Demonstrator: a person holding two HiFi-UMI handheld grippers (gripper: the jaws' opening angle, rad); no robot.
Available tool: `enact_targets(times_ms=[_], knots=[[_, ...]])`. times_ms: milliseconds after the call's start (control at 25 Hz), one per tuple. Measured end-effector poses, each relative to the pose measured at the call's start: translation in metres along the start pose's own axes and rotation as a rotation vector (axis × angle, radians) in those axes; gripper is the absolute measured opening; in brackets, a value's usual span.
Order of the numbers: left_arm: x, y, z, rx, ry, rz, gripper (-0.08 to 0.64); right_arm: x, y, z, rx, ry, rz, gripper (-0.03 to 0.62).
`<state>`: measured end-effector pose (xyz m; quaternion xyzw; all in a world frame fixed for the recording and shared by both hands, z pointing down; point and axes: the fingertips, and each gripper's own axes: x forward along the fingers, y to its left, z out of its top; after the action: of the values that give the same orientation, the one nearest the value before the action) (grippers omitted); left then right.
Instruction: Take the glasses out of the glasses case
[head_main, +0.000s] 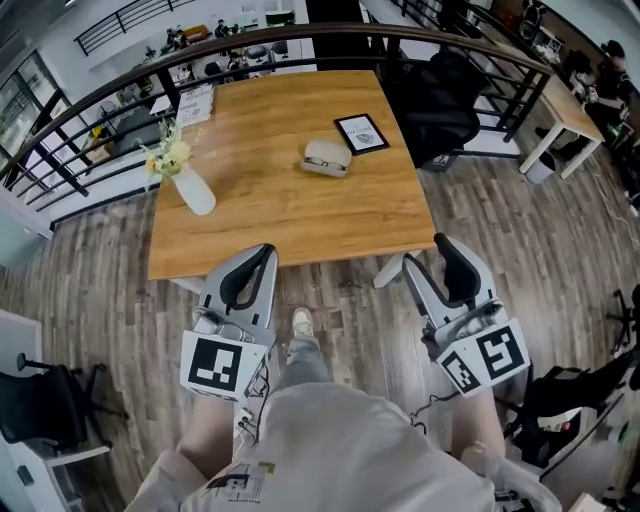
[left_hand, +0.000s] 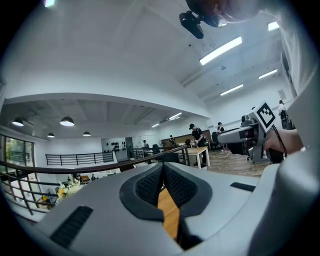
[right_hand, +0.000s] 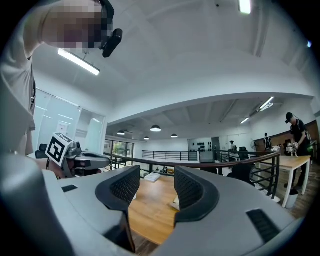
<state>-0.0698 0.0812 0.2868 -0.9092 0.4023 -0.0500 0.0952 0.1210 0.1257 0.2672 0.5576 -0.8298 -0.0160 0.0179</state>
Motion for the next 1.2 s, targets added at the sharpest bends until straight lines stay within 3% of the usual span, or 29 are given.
enact_targets(times_ms=[240,400,680,960,1200], knots=[[0.063,0.067,-0.007,-0.022,0.063,-0.02,0.017,0.089,-0.021,0.009,-0.007,0.035,-0.02,0.236],[0.116,0.114,-0.018,-0.041,0.017,-0.072,0.017,0.152,-0.041,0.007,-0.005,0.064,-0.036,0.238],[0.179,0.165,-0.036,-0.101,0.093,-0.122,0.017,0.237,-0.071,-0.003,0.004,0.11,-0.058,0.236],[0.212,0.197,-0.053,-0.091,0.106,-0.132,0.017,0.291,-0.089,-0.011,-0.012,0.136,-0.045,0.236],[0.238,0.201,-0.06,-0.112,0.143,-0.092,0.017,0.312,-0.112,-0.025,-0.002,0.167,0.006,0.236]])
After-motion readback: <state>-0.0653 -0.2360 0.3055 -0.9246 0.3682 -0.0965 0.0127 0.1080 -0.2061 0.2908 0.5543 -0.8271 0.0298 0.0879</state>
